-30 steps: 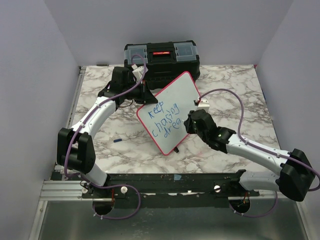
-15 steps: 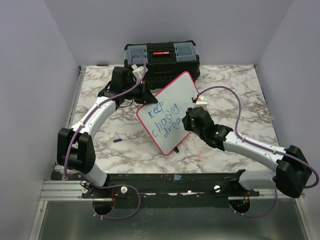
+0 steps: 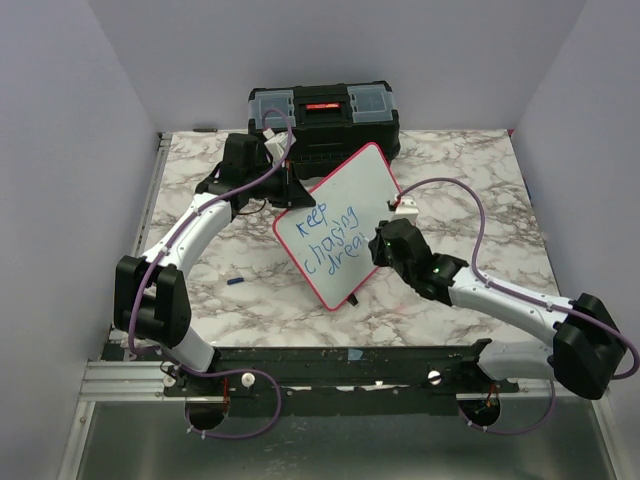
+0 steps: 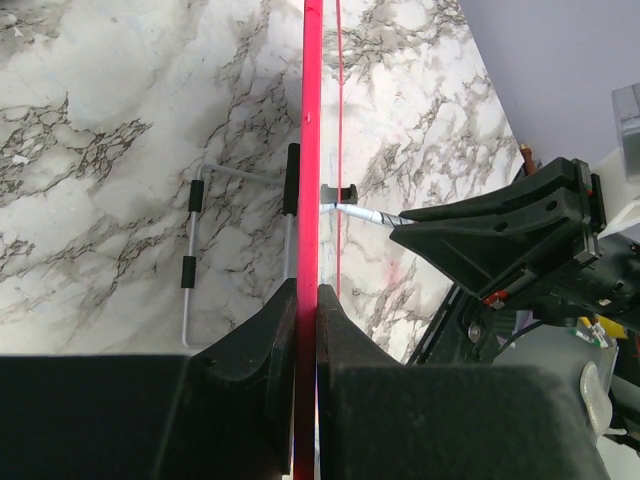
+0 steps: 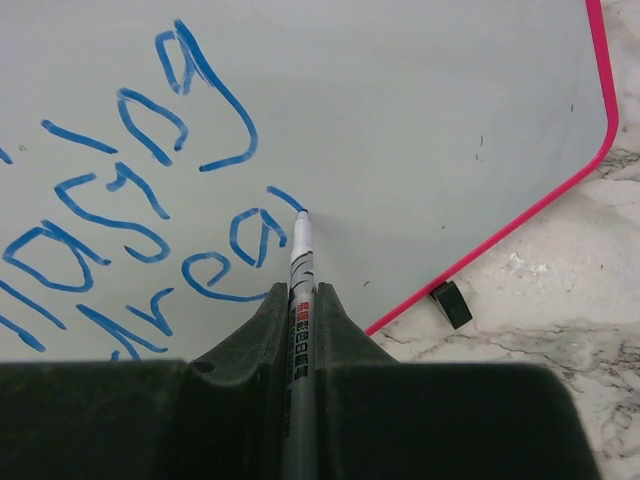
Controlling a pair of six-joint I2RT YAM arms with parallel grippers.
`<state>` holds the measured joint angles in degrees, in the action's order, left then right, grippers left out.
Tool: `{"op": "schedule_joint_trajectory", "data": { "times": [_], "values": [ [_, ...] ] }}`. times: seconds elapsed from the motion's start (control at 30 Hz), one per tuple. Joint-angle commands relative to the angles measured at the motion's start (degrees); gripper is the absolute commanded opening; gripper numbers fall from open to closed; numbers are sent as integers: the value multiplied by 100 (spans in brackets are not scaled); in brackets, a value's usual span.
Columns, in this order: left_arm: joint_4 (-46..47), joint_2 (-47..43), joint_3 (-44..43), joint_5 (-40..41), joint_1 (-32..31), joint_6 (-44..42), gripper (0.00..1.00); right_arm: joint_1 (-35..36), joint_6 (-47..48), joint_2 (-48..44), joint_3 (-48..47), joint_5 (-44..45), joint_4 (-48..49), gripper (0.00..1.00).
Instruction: Write a sentence on the whiteboard
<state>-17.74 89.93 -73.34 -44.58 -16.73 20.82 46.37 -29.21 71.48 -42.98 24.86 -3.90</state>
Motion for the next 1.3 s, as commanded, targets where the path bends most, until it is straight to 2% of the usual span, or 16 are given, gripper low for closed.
{"op": "schedule_joint_trajectory", "data": {
  "times": [0.0, 0.93, 1.27],
  "values": [
    [43, -46, -178, -164, -67, -148, 0, -14, -147, -86, 243, -90, -5, 1],
    [37, -72, -177, -156, -76, -148, 0, -18, 106, 374, -577, 160, -153, 1],
    [39, -85, -165, -145, -76, -148, 0, -31, 23, 371, -461, 232, -226, 1]
  ]
}}
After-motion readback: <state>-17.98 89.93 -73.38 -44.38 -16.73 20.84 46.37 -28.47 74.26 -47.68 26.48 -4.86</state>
